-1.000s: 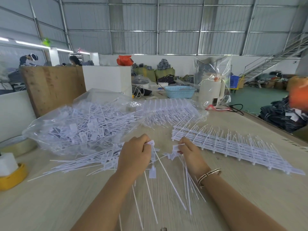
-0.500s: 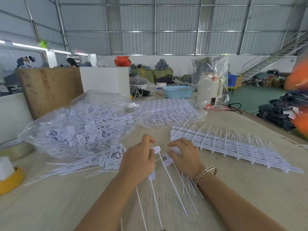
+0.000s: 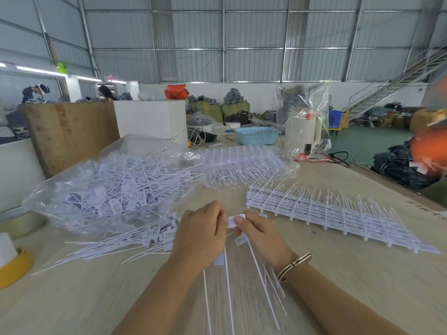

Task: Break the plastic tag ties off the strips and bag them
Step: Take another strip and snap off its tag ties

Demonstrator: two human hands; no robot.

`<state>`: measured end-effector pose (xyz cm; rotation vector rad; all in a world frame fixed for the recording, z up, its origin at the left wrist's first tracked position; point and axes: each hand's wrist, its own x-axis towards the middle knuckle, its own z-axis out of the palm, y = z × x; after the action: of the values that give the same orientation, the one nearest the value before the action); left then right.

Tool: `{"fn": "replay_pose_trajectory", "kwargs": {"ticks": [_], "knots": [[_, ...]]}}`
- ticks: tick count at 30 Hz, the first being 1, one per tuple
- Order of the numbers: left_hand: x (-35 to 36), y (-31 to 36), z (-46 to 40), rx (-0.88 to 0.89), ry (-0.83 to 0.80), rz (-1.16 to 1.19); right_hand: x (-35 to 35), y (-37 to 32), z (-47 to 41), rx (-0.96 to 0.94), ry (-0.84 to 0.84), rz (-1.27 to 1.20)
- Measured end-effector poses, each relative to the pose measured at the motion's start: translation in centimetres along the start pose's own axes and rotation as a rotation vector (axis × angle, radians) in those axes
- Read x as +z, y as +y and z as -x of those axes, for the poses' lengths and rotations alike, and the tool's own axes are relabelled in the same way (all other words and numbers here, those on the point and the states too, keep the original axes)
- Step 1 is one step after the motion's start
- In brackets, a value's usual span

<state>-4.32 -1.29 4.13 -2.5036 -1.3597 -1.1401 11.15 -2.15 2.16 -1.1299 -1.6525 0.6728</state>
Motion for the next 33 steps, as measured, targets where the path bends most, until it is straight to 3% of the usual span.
{"fn": "replay_pose_trajectory", "kwargs": {"ticks": [4,8,22,28,33], "knots": [[-0.1,-0.2,0.1,-0.076,-0.032,-0.085,0.2,0.4,-0.2,-0.006,-0.047,-0.024],[-0.2,-0.1,0.1,-0.052,-0.046,-0.015,0.4,0.1,-0.1,-0.020,-0.124,-0.137],[0.2,-0.3,0.1,0.038,-0.034,0.170,-0.4,-0.3,-0.3,0.018,-0.146,-0.216],[0.3,-0.2,-0.1,-0.180,-0.051,0.572,-0.1,-0.8,-0.4,-0.027,-0.064,-0.210],[0.3,-0.2,-0.3,-0.252,-0.038,0.693,0.2,-1.1,-0.2,-0.116,0.012,-0.196]]}}
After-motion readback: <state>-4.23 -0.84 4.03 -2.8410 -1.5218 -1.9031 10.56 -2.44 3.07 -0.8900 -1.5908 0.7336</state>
